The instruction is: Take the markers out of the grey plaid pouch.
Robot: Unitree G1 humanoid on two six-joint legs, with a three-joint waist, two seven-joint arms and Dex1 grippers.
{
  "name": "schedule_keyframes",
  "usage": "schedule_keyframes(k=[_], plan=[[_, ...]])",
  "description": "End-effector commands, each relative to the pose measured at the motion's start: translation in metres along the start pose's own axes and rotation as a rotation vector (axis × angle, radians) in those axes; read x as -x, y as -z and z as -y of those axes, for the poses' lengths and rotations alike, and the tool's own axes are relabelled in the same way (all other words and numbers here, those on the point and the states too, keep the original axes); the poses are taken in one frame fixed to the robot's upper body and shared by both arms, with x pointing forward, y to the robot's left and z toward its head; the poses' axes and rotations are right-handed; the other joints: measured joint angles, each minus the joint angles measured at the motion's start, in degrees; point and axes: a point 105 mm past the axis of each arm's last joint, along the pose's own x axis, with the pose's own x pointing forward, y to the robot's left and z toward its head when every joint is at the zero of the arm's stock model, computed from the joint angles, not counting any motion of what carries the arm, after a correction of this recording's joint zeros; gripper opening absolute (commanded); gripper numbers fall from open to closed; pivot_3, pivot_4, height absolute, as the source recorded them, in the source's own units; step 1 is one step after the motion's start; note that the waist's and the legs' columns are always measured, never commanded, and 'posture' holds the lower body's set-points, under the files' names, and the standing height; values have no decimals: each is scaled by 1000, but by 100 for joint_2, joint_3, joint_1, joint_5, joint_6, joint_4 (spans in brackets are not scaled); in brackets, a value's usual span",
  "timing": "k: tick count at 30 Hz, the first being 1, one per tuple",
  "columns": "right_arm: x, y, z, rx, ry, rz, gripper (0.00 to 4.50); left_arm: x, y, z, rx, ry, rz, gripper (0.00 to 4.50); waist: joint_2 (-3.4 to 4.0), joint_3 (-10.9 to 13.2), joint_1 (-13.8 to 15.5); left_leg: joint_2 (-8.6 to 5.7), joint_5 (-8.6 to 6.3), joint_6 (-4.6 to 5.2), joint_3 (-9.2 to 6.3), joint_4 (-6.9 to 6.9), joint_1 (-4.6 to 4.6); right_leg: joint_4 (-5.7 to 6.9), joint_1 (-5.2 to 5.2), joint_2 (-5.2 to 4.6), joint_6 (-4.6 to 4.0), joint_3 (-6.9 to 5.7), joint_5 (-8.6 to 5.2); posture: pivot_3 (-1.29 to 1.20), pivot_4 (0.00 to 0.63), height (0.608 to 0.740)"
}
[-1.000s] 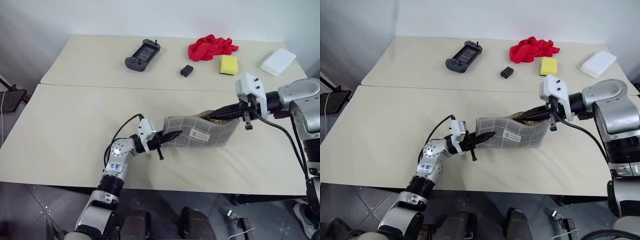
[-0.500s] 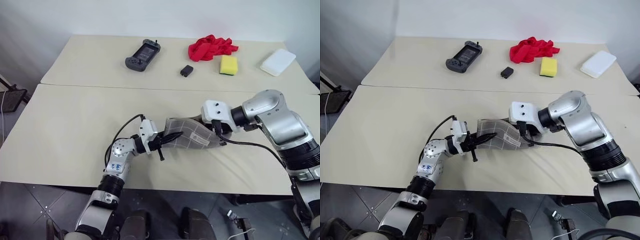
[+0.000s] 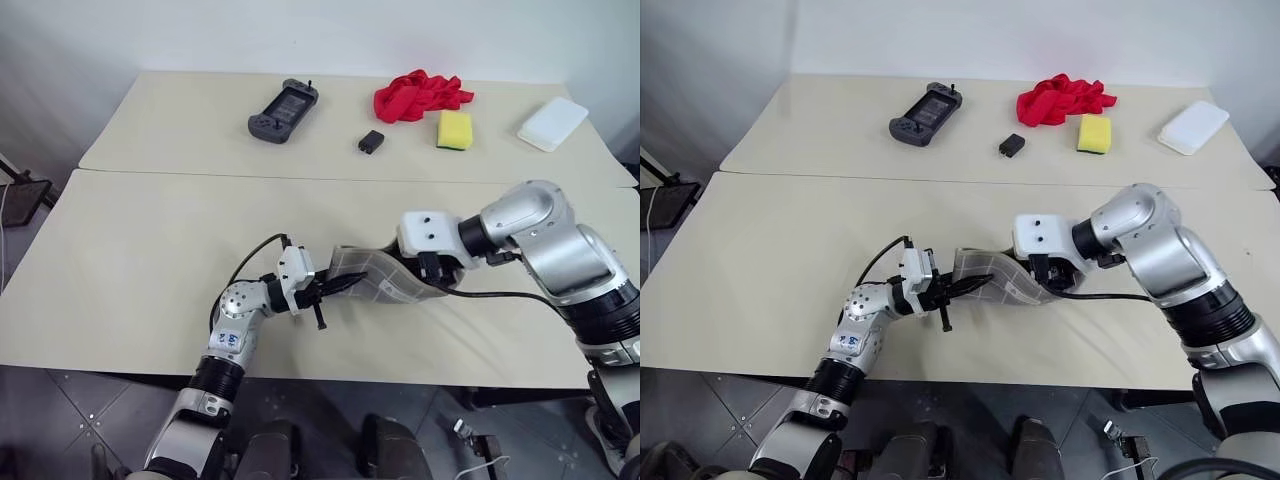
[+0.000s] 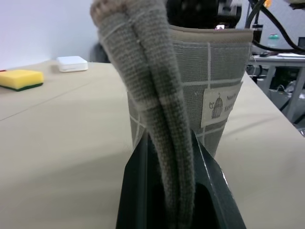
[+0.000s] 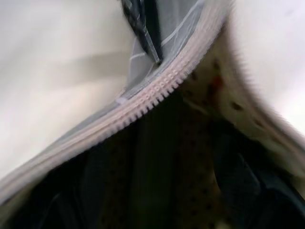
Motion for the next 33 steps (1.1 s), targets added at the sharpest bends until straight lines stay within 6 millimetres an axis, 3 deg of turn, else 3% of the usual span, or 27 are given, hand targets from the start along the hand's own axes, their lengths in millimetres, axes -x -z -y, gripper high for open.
schedule_keyframes(k=[1,7,13,17,21,30,33], plan=[[-10,8,-2,-20,-6,-49,3261,6,2,1,-5,-2,-16,0,-2,-1,-2,0,0,0,0,0,0,0,0,0,0,0,0,0,150,740],[-26,6,1,-16,-1,-74,3261,6,2,1,-7,-3,-20,0,-5,-7,-20,2,0,0,0,0,3,3,0,2,0,1,0,0,150,740],[-35,20,-13,-10,-73,-133,3261,6,2,-2,-12,-14,-18,0,-11,-12,-22,1,0,0,0,0,4,3,1,2,0,2,0,0,150,740],[-34,19,-10,-4,-51,-113,2406,8,2,-2,-14,-21,-19,0,-18,-16,-22,2,0,0,-1,0,5,3,2,2,0,2,0,0,150,740],[-23,13,1,16,3,-71,1159,12,1,-3,-18,-25,-25,0,-18,-16,-23,2,0,0,-2,2,5,4,2,2,-1,2,0,0,150,740],[1,6,14,-42,82,71,1116,17,2,1,-28,-24,-35,0,-19,-15,-10,1,0,0,-10,2,4,3,2,2,-1,2,0,0,150,740],[15,16,24,-83,146,76,1116,19,4,3,-33,-20,-46,0,-18,-15,-9,1,0,0,-10,2,3,2,2,2,-1,2,0,0,150,740]])
